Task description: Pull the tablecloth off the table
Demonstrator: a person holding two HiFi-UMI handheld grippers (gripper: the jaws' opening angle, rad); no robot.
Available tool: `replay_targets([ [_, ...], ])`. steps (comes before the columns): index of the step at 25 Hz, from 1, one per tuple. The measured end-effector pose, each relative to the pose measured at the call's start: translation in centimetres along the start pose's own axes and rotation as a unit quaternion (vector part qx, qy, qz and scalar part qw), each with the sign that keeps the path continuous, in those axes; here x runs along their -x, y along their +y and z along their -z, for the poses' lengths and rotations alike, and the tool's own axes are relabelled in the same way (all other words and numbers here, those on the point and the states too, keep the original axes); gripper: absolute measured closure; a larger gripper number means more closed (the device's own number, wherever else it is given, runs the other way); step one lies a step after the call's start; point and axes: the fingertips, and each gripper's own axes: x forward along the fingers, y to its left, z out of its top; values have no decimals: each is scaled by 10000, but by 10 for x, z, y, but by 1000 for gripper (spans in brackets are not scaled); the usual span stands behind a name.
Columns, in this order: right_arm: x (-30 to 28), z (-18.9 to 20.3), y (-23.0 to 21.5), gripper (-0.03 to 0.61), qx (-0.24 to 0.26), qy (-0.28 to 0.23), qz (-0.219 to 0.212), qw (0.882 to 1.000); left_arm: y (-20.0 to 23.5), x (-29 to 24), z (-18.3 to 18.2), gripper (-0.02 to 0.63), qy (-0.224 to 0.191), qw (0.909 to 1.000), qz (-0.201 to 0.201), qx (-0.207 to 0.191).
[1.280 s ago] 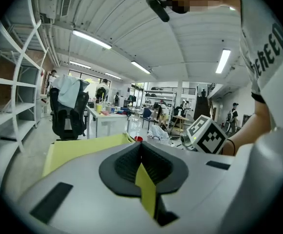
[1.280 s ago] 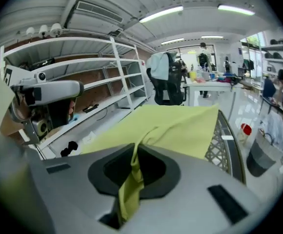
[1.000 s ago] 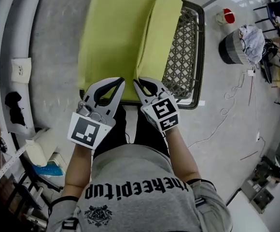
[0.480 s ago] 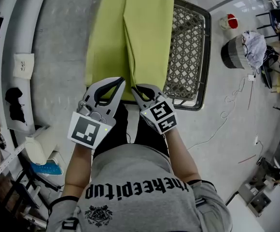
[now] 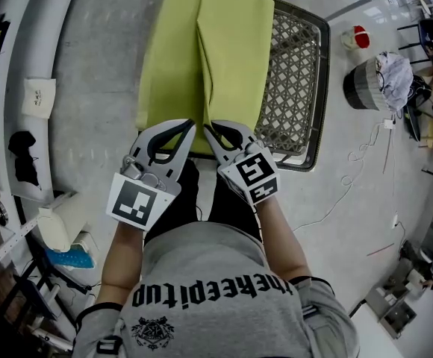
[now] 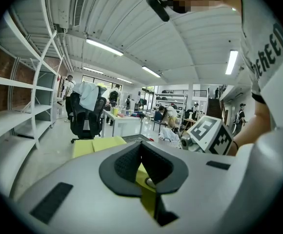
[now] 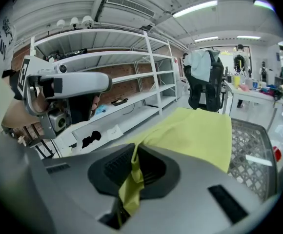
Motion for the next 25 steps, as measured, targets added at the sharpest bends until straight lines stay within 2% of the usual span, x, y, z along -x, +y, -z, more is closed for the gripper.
replay_targets([
  [5,-5,-9,18,548,339,-22,-177,9993,7,15,3,598,-16,9999,-147,75],
  [17,-30,-31,54,548,796,-125,-490,9955,28,50,9,598,-117,9984,-519,186],
  [25,-50,-22,89,548,1037,84,-864,9908,43,73,19,598,-130,9963,-777,331],
])
